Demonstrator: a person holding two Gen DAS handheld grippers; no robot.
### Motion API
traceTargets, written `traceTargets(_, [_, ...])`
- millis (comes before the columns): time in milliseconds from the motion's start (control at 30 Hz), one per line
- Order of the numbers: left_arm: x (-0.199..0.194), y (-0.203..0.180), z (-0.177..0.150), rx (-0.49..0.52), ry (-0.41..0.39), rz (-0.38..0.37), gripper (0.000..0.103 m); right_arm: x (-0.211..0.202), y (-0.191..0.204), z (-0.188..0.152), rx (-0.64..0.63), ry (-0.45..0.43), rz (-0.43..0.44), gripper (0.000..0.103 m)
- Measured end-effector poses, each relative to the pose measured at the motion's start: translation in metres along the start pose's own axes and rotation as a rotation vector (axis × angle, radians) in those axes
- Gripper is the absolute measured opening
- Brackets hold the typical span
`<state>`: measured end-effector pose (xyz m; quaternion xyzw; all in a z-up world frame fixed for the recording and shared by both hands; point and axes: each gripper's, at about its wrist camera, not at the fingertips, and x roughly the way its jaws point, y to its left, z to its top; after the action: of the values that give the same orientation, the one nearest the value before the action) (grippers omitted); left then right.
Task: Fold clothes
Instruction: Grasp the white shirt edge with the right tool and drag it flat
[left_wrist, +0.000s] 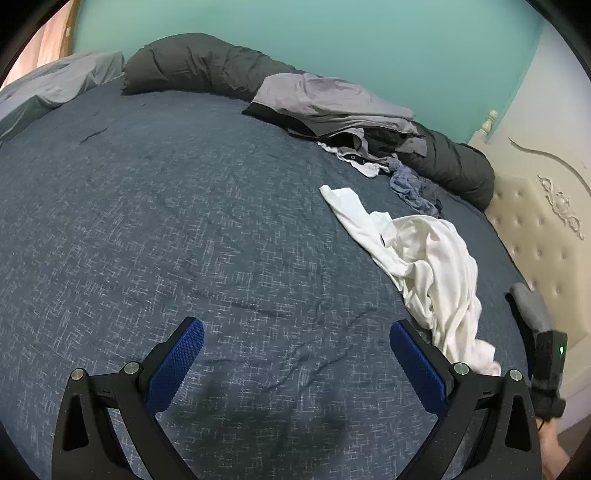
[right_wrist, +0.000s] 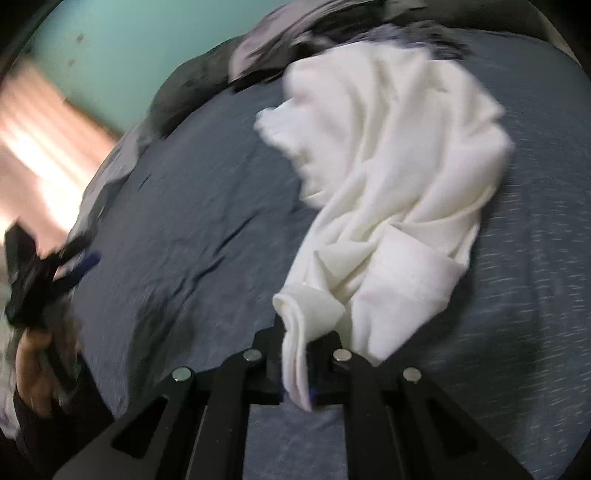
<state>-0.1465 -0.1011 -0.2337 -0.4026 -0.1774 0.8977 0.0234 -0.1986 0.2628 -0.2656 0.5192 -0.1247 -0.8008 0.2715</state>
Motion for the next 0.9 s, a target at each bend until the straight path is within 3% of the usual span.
traceTargets(200, [0.001, 0.006, 0.002, -0.023, 0.012, -0.009, 0.103, 0.015, 0.046, -0.008, -0.081, 0.043, 0.099, 0.007])
traceTargets(333, [-0.002, 0.009, 0.005, -0.018, 0.002, 0.004, 0.103, 0.014, 0.057, -0.007, -0.120, 0.037, -0.022, 0.011])
traceTargets(400, [-0.002, 0.011, 0.005, -0.015, 0.001, 0.015, 0.103, 0.001, 0.059, -0.002, -0.125, 0.000, -0.041, 0.012])
traceTargets(567, [-0.002, 0.016, 0.009, -0.022, -0.003, 0.013, 0.103, -0.031, 0.045, 0.019, -0.082, -0.109, -0.077, 0.039])
traceTargets(667, [-0.001, 0.017, 0.010, -0.024, -0.002, 0.015, 0.103, -0.038, 0.031, 0.027, -0.017, -0.149, -0.131, 0.046])
traceTargets(800, [0.000, 0.018, 0.010, -0.027, 0.001, 0.012, 0.103, -0.030, 0.013, 0.025, 0.032, -0.102, -0.195, 0.049])
traceTargets(900, [-0.001, 0.018, 0.011, -0.024, 0.001, 0.012, 0.103, -0.016, -0.001, 0.017, 0.075, -0.057, -0.232, 0.057])
